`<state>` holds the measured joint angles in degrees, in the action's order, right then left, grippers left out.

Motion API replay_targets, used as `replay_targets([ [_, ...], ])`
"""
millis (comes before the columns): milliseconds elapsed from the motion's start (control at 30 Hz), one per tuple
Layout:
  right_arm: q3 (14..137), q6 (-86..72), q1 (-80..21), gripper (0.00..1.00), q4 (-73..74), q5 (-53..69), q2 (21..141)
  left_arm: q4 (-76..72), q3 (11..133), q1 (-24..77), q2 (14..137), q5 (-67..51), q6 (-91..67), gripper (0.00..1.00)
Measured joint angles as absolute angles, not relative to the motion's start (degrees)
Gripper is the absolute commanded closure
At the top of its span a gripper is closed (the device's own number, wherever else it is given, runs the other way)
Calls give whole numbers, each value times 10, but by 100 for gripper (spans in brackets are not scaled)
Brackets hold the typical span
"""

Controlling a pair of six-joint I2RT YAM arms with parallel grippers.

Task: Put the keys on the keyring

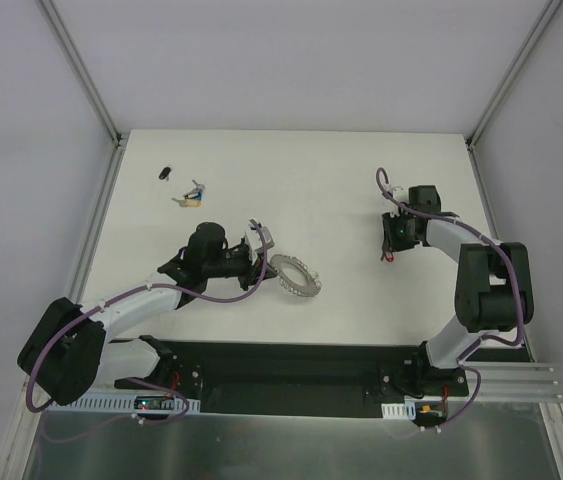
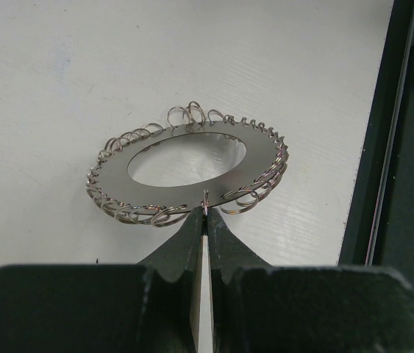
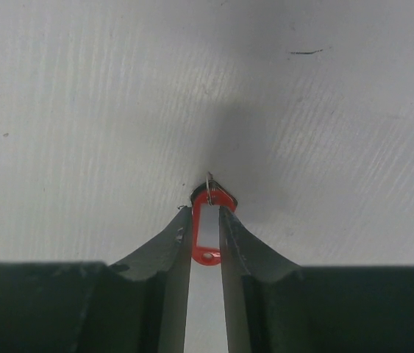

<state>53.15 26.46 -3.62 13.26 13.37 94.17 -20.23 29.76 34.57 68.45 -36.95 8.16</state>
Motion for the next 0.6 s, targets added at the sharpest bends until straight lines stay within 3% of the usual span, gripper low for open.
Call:
replay_targets([
  [600, 536, 277, -36, 78, 124, 138, 951, -189, 305, 346, 684, -370, 82, 100],
])
